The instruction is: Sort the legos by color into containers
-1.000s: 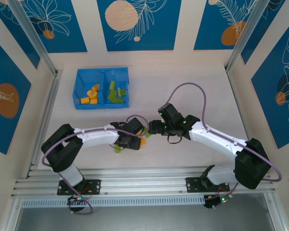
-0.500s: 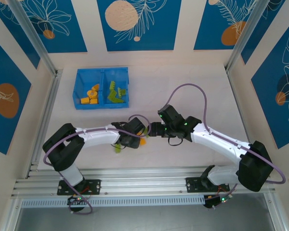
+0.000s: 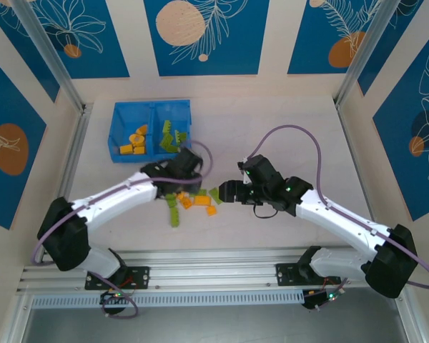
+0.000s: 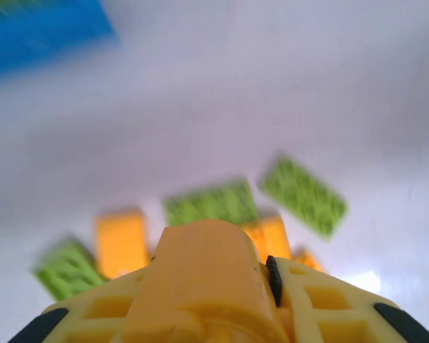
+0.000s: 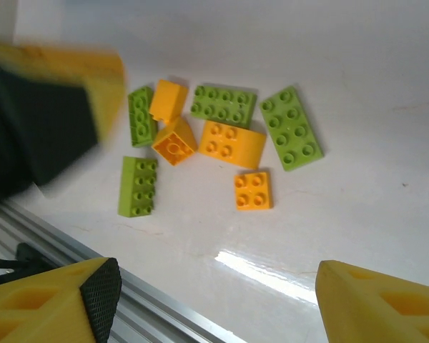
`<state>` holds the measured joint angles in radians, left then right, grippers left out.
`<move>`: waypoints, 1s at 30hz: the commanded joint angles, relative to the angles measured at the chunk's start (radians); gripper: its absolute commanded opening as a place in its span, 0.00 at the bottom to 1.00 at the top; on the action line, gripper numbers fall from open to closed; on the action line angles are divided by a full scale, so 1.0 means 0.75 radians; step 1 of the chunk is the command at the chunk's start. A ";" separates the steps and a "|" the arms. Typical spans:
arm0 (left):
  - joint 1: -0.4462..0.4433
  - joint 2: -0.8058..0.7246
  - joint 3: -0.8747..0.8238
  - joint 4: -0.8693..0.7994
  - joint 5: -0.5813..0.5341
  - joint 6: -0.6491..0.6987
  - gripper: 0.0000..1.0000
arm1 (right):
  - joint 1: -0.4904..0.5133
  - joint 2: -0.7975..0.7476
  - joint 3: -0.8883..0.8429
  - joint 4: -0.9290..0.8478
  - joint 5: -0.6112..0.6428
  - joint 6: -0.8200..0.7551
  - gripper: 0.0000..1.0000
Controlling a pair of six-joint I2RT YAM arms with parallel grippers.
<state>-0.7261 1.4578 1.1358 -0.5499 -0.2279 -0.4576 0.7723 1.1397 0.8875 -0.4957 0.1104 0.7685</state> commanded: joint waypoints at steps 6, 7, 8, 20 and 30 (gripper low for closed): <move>0.589 0.171 0.321 0.001 -0.217 0.227 0.23 | 0.002 -0.053 -0.026 0.004 0.016 0.062 0.74; 0.646 0.227 0.368 -0.004 -0.201 0.208 0.23 | 0.001 -0.062 -0.032 0.004 0.018 0.065 0.74; 0.701 0.307 0.426 -0.018 -0.159 0.183 0.23 | 0.000 -0.073 -0.038 -0.002 0.024 0.069 0.74; 0.933 0.795 0.901 -0.156 0.079 0.068 0.55 | 0.011 -0.199 -0.051 -0.101 0.101 0.068 0.74; 0.872 0.161 0.426 0.050 0.358 -0.016 0.65 | 0.043 -0.008 0.040 -0.006 0.107 -0.007 0.75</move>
<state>-0.0399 1.7565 1.5352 -0.5640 -0.0647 -0.4438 0.7834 1.0801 0.8673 -0.5339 0.1810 0.7952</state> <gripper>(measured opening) 0.653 0.746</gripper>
